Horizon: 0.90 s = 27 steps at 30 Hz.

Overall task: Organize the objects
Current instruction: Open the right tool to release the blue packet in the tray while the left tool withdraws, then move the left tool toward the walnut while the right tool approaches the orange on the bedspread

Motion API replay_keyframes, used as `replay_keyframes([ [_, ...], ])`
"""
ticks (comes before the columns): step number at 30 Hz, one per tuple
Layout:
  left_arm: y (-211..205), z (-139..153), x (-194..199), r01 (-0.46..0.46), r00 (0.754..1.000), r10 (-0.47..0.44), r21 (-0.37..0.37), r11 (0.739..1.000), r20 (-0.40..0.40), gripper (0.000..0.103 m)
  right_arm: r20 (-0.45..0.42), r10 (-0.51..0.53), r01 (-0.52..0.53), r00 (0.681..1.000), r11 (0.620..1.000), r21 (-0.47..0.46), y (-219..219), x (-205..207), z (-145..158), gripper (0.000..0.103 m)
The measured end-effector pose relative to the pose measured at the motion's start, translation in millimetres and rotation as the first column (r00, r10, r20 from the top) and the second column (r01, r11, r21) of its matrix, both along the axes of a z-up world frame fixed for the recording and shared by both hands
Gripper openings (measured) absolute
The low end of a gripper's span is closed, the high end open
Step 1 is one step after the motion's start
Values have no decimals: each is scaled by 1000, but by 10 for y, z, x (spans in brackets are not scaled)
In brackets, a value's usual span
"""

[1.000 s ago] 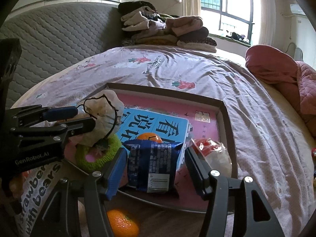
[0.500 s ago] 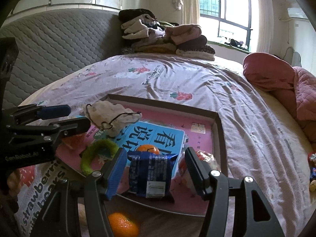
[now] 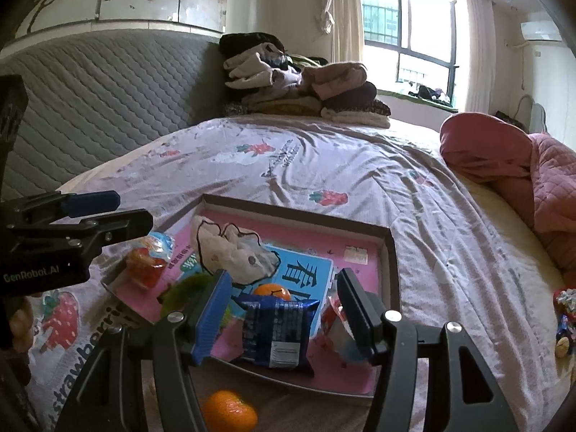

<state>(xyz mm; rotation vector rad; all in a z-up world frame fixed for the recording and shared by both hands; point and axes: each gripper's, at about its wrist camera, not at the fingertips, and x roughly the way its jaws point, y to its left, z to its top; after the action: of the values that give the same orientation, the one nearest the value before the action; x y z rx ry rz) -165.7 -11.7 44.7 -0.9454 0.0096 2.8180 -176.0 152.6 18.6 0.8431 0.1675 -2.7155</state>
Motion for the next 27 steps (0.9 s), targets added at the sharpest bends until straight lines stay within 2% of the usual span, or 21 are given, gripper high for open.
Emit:
replay_keyframes([
  [12,-5,157,422,-16,1000,17,32,999,-20,64,-76,22,-23,997,1000,-10,-16,393,286,61],
  [16,12,138,540,-11,1000,11,42,999,-5,64,-84,33,-34,996,999,-11,-23,502,314,61],
  [27,135,-56,855,10,1000,-10,2,1000,26,64,-68,35,-36,997,999,-21,99,741,257,62],
])
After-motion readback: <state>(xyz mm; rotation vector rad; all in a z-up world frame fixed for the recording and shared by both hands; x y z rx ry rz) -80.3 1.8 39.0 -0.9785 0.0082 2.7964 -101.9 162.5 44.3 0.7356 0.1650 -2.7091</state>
